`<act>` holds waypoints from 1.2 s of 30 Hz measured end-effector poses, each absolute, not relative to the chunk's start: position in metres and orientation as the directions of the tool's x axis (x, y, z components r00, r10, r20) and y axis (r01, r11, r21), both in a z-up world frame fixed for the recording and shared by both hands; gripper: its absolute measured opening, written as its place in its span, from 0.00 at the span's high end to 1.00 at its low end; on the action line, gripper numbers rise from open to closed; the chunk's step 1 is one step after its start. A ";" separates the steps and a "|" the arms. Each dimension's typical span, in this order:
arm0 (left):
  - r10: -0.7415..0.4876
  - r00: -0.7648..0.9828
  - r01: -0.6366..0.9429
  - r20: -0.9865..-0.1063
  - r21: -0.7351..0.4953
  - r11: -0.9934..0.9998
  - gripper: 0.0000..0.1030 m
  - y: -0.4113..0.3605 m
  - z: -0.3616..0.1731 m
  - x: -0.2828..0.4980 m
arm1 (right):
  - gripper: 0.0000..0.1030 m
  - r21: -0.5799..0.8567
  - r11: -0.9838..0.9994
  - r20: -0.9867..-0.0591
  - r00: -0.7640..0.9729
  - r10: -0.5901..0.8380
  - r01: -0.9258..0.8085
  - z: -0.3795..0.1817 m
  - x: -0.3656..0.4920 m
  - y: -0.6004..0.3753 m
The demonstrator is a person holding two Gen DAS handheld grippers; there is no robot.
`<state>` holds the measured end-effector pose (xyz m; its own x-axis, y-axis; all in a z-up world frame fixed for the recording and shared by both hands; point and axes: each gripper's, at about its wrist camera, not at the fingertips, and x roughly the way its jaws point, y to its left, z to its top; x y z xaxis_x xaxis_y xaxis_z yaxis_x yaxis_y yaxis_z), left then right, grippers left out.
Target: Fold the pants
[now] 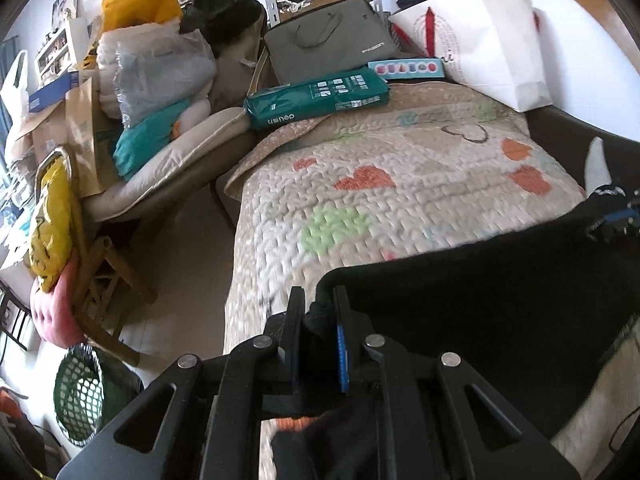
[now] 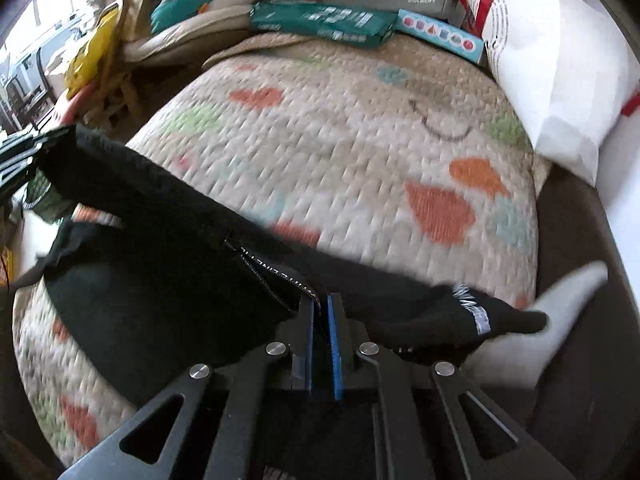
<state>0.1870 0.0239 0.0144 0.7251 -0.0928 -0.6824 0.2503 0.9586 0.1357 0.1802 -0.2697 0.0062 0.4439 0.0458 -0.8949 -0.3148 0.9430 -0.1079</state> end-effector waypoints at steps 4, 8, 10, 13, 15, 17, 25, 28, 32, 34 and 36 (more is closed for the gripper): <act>-0.072 0.711 0.278 -0.699 0.186 0.942 0.86 0.023 -0.010 0.141 | 0.93 -0.108 0.939 -0.923 0.385 0.028 -0.327 -0.013 0.131 -0.261; -0.039 0.684 0.303 -0.729 0.236 0.923 0.84 0.025 -0.038 0.105 | 0.93 -0.128 0.931 -0.946 0.323 -0.012 -0.342 -0.036 0.097 -0.248; -0.008 0.676 0.306 -0.737 0.271 0.912 0.83 0.026 -0.051 0.091 | 0.93 -0.145 0.926 -0.952 0.304 -0.035 -0.349 -0.047 0.082 -0.243; 0.031 0.674 0.322 -0.738 0.331 0.887 0.67 0.027 -0.061 0.077 | 0.87 -0.163 0.925 -0.959 0.275 -0.067 -0.343 -0.057 0.074 -0.239; 0.049 0.678 0.328 -0.733 0.362 0.873 0.57 0.029 -0.060 0.070 | 0.82 -0.180 0.926 -0.958 0.273 -0.088 -0.332 -0.059 0.072 -0.237; 0.025 0.672 0.346 -0.740 0.344 0.873 0.54 0.036 -0.051 0.062 | 0.58 -0.169 0.929 -0.961 0.264 -0.082 -0.328 -0.058 0.068 -0.236; 0.008 0.649 0.279 -0.761 0.248 0.928 0.42 0.093 -0.022 0.047 | 0.37 -0.189 0.896 -0.949 0.310 -0.061 -0.402 -0.032 0.043 -0.215; -0.035 0.632 0.159 -0.774 0.085 0.984 0.42 0.120 -0.014 0.061 | 0.37 -0.146 0.908 -0.939 0.344 -0.003 -0.392 -0.014 0.056 -0.203; -0.133 0.610 0.029 -0.781 -0.146 0.989 0.42 0.136 -0.022 0.085 | 0.37 -0.116 0.903 -0.920 0.387 0.060 -0.415 -0.007 0.087 -0.171; -0.163 0.601 -0.024 -0.782 -0.222 0.975 0.42 0.136 -0.037 0.097 | 0.37 -0.104 0.887 -0.911 0.401 0.096 -0.449 -0.009 0.105 -0.145; -0.197 0.584 -0.056 -0.787 -0.281 0.958 0.42 0.134 -0.052 0.105 | 0.37 -0.077 0.874 -0.906 0.400 0.139 -0.479 -0.011 0.120 -0.124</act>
